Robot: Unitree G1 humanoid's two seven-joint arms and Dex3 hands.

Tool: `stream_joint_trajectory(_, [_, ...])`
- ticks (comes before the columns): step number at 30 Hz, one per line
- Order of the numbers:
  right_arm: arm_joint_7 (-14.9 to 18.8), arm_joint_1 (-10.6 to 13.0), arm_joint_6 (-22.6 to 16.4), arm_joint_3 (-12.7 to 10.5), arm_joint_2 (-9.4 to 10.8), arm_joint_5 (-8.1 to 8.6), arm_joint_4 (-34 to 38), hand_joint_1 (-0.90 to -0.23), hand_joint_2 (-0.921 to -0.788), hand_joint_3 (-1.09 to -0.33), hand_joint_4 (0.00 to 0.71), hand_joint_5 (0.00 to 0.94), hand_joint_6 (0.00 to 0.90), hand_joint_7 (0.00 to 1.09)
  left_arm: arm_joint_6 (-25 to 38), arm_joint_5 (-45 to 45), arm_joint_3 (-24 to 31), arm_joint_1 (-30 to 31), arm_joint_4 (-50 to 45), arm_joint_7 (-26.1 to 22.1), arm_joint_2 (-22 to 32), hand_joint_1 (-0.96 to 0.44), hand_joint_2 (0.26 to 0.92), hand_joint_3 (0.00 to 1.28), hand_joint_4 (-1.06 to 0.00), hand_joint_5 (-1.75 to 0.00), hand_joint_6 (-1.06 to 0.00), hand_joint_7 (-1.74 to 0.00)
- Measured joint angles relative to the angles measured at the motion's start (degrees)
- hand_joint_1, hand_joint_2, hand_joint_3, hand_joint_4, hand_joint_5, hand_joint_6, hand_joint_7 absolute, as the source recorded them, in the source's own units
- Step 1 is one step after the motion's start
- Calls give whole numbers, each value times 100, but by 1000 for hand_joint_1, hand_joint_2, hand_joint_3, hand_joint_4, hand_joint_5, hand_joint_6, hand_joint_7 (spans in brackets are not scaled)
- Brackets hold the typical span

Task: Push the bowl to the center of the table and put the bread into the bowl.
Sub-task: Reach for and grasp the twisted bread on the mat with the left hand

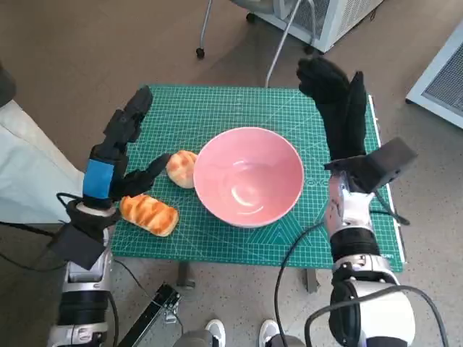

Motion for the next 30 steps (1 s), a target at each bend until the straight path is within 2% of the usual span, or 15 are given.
stream_joint_trajectory(3, [151,12,-172,103,-12,-6,-141,-576,-921,-864,259,26,-1,767,-16,73,14,32,-3,-2,143,-499,921,291,-243,0,-232,-153])
stream_joint_trajectory(8, [497,105,-356,256,-52,11,-471,-593,-921,-871,256,26,-1,754,-27,457,85,53,9,-35,641,-505,921,269,-232,-1,-238,-147])
stream_joint_trajectory(12, [793,219,-414,353,-74,108,-824,-611,-921,-866,253,25,-1,734,2,868,147,47,48,-54,1237,-506,921,184,-214,-3,-236,-134])
stream_joint_trajectory(18, [1214,380,-419,444,-74,376,-1319,-631,-921,-857,234,19,-1,670,448,1360,115,47,-18,-308,1971,-458,908,43,-192,-1,-268,-117])
stream_joint_trajectory(22, [1426,416,-419,484,-75,540,-1491,-640,-921,-854,224,16,-1,635,843,1443,26,51,-207,-685,2305,-394,870,9,-196,-3,-298,-114])
stream_joint_trajectory(30, [1675,460,-419,544,-77,728,-1637,-648,-921,-852,219,16,-1,623,1919,1458,-249,109,-748,-1895,2932,-235,788,1,-203,-4,-370,-123])
